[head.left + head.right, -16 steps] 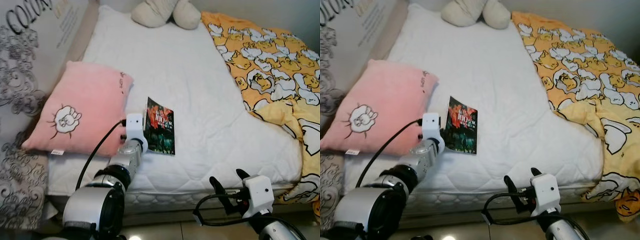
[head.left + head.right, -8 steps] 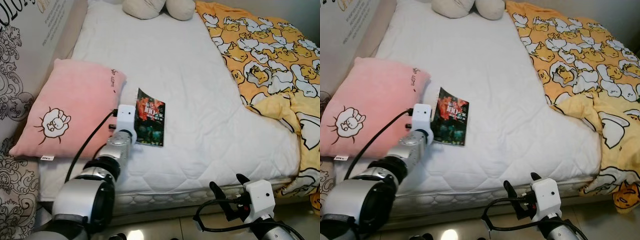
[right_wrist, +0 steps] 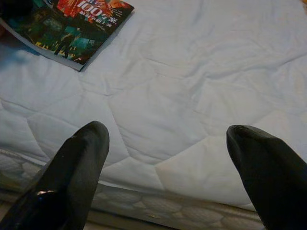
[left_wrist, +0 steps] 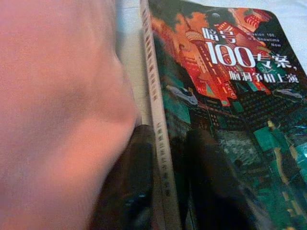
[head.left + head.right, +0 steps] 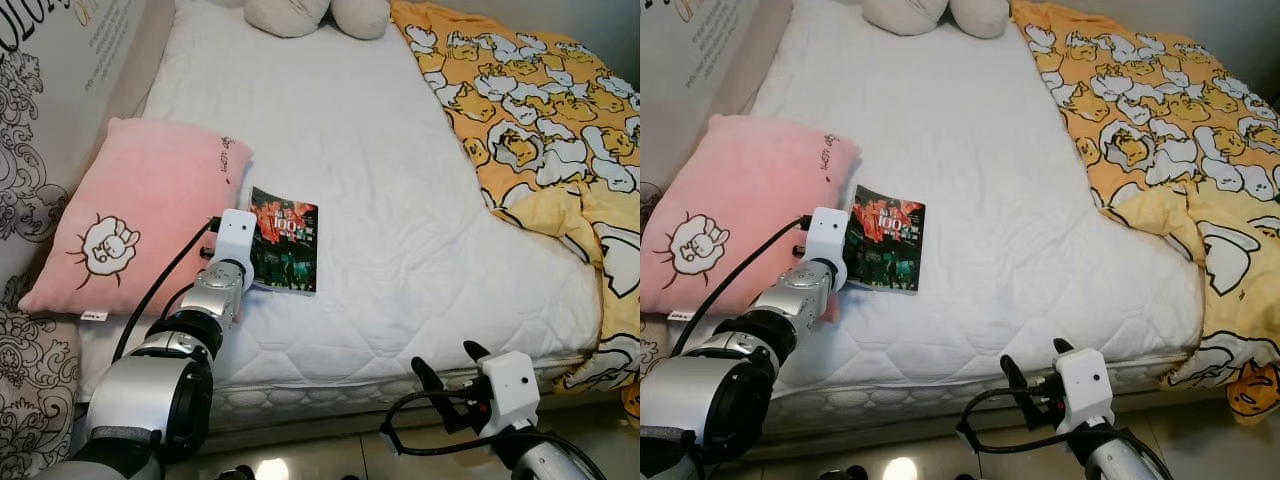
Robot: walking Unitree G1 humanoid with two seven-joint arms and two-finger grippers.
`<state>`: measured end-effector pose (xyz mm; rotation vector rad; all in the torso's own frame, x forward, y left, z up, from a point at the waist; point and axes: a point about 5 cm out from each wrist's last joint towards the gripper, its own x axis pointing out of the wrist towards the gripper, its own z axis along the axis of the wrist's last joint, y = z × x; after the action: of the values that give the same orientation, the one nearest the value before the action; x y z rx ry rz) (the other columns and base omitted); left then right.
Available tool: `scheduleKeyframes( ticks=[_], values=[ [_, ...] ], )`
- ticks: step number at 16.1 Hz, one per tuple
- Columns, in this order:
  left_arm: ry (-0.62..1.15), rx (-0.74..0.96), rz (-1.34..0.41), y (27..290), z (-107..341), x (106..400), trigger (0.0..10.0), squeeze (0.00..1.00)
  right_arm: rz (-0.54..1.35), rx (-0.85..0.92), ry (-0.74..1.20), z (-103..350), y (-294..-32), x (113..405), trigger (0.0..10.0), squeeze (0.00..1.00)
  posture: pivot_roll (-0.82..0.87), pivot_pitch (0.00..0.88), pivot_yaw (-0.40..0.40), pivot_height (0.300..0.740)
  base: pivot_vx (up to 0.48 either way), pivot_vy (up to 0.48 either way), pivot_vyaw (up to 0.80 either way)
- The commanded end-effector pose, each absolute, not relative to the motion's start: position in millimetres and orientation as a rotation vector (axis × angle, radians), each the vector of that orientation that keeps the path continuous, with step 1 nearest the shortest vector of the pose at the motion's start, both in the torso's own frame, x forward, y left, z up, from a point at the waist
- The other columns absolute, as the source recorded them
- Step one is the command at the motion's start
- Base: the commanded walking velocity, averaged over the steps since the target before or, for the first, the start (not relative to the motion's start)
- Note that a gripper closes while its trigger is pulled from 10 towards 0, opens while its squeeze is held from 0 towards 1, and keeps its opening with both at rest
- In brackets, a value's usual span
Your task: Clean up the room
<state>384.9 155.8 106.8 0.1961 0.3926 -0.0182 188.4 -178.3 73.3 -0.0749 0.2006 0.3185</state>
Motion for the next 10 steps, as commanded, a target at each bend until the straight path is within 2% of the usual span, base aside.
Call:
scheduleKeyframes(
  ticks=[1, 4, 6, 8, 10],
  values=[
    [0.422, 0.21, -0.01, 158, 102, 383, 10.0, 1.0, 0.302, -0.074, 0.229, 69, -183, 185, 10.0, 0.0, -0.06, 0.173, -0.105, 0.74, 0.0, 0.0, 0.0],
    [0.426, 0.16, 0.041, 161, 102, 382, 10.0, 1.0, 0.3, -0.071, 0.228, 67, -181, 188, 10.0, 0.0, -0.05, 0.161, -0.095, 0.74, 0.0, 0.0, 0.0],
    [0.418, 0.148, 0.02, 154, 101, 382, 10.0, 1.0, 0.291, -0.066, 0.211, 64, -179, 196, 10.0, 0.0, -0.02, 0.127, -0.072, 0.74, 0.0, 0.0, 0.0],
    [0.373, 0.182, -0.074, 136, 106, 384, 10.0, 1.0, 0.28, -0.052, 0.191, 63, -176, 204, 10.0, 0.0, 0.01, 0.092, -0.048, 0.74, 0.0, 0.0, 0.0],
    [0.286, 0.174, -0.292, 94, 112, 383, 10.0, 1.0, 0.22, -0.034, 0.145, 65, -176, 211, 10.0, 0.0, 0.05, 0.052, -0.027, 0.74, 0.0, 0.0, 0.0]
  ],
)
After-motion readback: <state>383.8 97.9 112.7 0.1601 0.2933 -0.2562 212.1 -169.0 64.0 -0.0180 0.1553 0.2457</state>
